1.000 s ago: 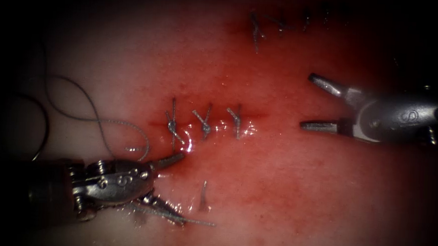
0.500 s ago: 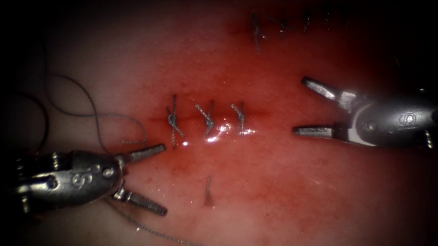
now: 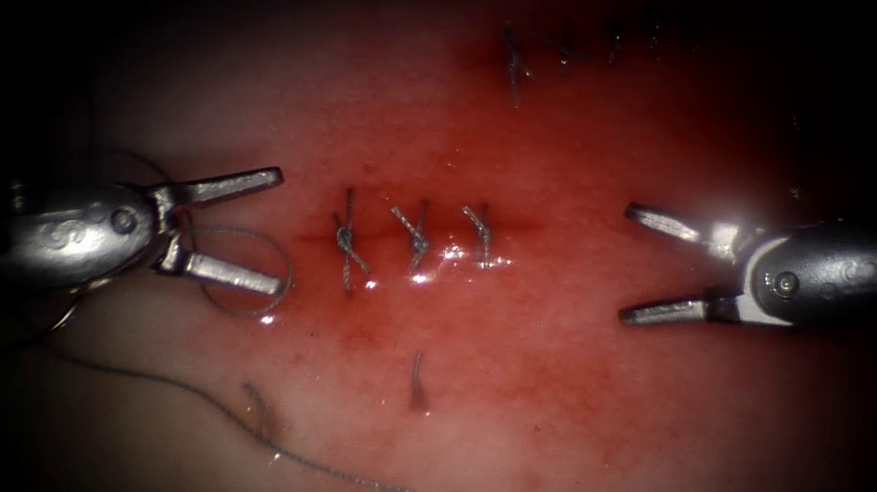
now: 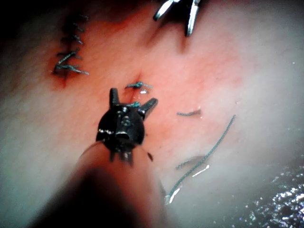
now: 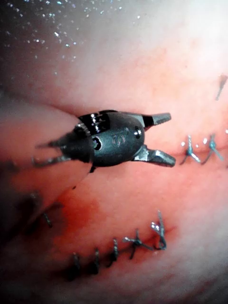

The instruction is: Wound Closure

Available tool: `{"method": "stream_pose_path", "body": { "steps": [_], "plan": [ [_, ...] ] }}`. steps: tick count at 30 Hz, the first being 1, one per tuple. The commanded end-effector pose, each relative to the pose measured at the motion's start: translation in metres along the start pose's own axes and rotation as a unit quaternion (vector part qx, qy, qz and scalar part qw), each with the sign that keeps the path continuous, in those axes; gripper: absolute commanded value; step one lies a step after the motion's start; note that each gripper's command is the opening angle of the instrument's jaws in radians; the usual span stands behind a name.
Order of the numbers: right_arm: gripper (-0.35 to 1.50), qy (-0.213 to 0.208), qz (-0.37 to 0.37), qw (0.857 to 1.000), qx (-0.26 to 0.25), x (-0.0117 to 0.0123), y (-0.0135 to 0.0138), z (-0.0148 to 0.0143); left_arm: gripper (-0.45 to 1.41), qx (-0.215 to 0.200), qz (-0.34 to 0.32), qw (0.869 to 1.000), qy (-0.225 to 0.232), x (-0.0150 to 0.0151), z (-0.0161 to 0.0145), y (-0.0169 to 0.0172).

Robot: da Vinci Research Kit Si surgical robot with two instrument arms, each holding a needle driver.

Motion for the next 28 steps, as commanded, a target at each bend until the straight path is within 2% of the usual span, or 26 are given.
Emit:
{"method": "stream_pose_path", "body": {
  "steps": [1, 9, 28],
  "plan": [
    [1.28, 0.001, 0.006, 1.000, 0.001, -0.0001, -0.0006, 0.0009, 0.64, 0.002, 0.006, 1.000, 0.003, -0.0008, 0.0009, -0.0003],
    [1.26, 0.003, 0.012, 1.000, 0.002, 0.0013, -0.0008, 0.0006, 0.78, 0.005, -0.001, 1.000, 0.001, -0.0022, 0.0013, -0.0002],
    [1.26, 0.007, 0.014, 1.000, -0.002, 0.0019, -0.0011, 0.0007, 0.79, -0.001, -0.005, 1.000, 0.009, -0.0015, 0.0021, 0.0009]
  ]
}}
